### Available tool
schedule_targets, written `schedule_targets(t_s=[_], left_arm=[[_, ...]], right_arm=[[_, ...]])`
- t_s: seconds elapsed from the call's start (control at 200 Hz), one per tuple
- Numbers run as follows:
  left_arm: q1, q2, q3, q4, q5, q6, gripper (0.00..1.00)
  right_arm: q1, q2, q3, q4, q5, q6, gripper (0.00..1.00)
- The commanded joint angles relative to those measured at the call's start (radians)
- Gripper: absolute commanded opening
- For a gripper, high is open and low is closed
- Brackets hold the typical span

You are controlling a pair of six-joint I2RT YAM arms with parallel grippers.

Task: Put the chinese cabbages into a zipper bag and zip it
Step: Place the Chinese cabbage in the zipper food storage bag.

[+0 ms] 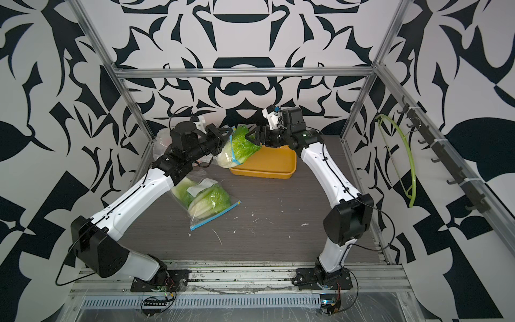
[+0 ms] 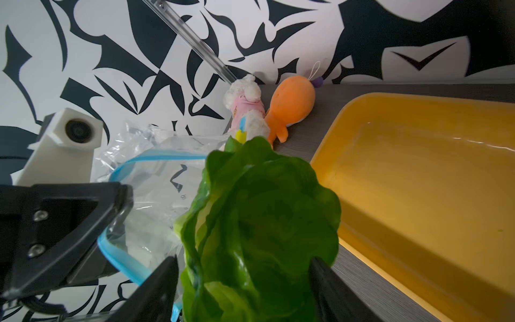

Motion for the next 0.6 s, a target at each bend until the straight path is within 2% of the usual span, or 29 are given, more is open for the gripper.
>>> schedule_targets(t_s=[0.0,0.215,0.35,0.45,0.535,0.595], left_arm=[[0.005,-0.019,0.042,0.020,0.012,0.030,0.00],[0.004,-0.020,0.048,0.012,0.001,0.045,0.00],[0.005,-0.020,0.048,0.015,0.002,0.046,0.00],[0.004,-0.021,0.048,0.010,0.005,0.047,0.00],[0.005,-0.023,0.048,0.009,0.011,0.046,0.00],[0.004,-0.026,0.048,0.009,0.014,0.048,0.00]], right_arm=[[0.005,-0.017,0.047,-0.002,-0.112,0.000,0.77],[0.027,-0.027,0.003,0.050,-0.188,0.032,0.76],[0.043,-0.007,0.005,0.064,-0.238,0.056,0.68],[0.065,0.001,0.022,0.028,-0.227,0.021,0.67],[0.073,0.022,0.076,-0.091,-0.132,-0.055,0.65],[0.073,0.021,0.070,-0.083,-0.110,-0.061,0.67]])
